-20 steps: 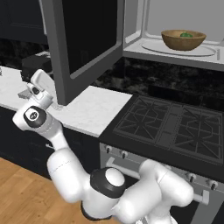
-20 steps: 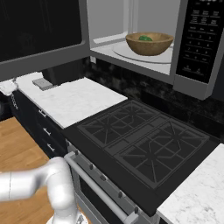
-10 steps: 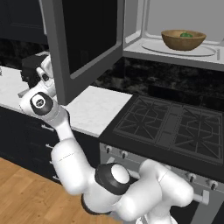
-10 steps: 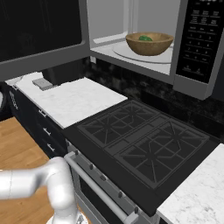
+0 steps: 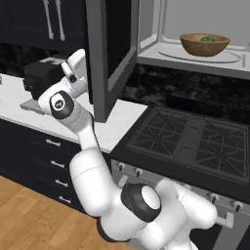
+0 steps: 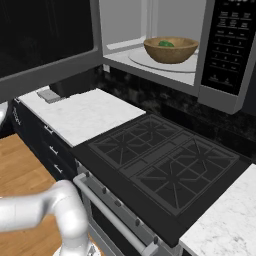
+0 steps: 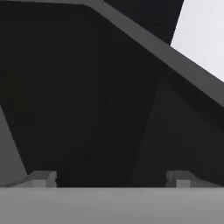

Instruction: Pick the broccoli from the sink and place it in the bowl. Then pick the bowl and place it in the microwave. Then close the microwave door and press the start button.

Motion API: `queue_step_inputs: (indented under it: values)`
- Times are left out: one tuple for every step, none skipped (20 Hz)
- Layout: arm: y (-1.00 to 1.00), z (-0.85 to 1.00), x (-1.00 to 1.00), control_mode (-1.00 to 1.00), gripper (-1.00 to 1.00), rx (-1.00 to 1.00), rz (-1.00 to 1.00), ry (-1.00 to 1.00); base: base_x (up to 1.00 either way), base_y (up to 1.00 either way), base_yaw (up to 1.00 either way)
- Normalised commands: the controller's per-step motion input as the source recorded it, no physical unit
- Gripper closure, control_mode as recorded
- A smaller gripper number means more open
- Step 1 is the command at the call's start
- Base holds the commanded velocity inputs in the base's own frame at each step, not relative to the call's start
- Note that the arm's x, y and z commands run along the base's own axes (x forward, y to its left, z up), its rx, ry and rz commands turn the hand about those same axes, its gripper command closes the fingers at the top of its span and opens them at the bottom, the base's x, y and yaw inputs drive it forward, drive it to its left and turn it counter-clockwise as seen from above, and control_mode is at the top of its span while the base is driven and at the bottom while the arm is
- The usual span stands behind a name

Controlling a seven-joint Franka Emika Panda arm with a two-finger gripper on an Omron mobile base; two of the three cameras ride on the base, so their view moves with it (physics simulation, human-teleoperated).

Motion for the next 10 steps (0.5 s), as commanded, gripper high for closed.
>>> queue_step_inputs:
  values:
    - [-0.7, 0.59, -0.93, -1.0, -1.0, 0.03, -0.04, -0.67, 0.0, 0.0, 0.0]
    - [-0.76, 0.59, -0.91, -1.0, -1.0, 0.05, -0.04, -0.65, 0.0, 0.0, 0.0]
    - [-0.89, 0.54, -0.84, -1.0, -1.0, 0.09, -0.05, -0.57, 0.0, 0.0, 0.0]
    - [-1.0, 0.51, -0.75, -1.0, -1.0, 0.12, -0.05, -0.5, 0.0, 0.0, 0.0]
    - [-1.0, 0.47, -0.68, -1.0, -1.0, 0.14, -0.05, -0.43, 0.0, 0.0, 0.0]
    - [-1.0, 0.45, -0.56, -1.0, -1.0, 0.14, -0.05, -0.38, 0.0, 0.0, 0.0]
    - [-1.0, 0.44, -0.52, -1.0, -1.0, 0.16, -0.05, -0.34, 0.0, 0.0, 0.0]
    - [-1.0, 0.43, -0.48, -1.0, -1.0, 0.17, -0.05, -0.31, 0.0, 0.0, 0.0]
    - [-1.0, 0.49, -0.49, -1.0, -1.0, 0.17, -0.05, -0.31, 0.0, 0.0, 0.0]
    - [-1.0, 0.52, -0.54, -1.0, -1.0, 0.15, -0.05, -0.35, 0.0, 0.0, 0.0]
